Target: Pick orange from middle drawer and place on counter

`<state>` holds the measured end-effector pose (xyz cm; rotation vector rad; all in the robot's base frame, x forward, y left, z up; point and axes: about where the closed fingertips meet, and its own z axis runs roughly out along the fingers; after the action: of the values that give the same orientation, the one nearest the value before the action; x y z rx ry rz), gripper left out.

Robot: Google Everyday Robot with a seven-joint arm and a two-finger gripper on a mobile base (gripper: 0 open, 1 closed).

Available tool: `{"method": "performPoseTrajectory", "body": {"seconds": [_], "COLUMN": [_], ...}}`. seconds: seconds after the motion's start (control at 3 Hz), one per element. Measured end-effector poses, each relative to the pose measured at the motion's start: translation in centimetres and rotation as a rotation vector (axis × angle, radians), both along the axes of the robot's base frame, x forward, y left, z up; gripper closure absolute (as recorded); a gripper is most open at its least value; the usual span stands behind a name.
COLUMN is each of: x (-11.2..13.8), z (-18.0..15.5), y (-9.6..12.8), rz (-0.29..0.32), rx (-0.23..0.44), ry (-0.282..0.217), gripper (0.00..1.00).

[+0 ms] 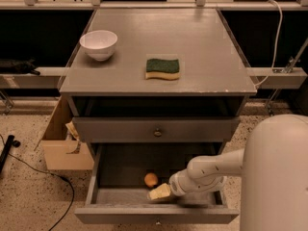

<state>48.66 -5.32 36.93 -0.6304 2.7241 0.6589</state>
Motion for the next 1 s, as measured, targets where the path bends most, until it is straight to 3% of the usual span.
{"method": "performPoseTrajectory", "body": {"seconds": [0.33,1.0], "x": [0.2,0.9], "z": [0.7,2.0], "y": [0.7,6.1], "rz": [0.009,0.093], "rx": [-0.007,-0.052], "ry": [-0.013,-0.089], "gripper": [0.0,0.0]}}
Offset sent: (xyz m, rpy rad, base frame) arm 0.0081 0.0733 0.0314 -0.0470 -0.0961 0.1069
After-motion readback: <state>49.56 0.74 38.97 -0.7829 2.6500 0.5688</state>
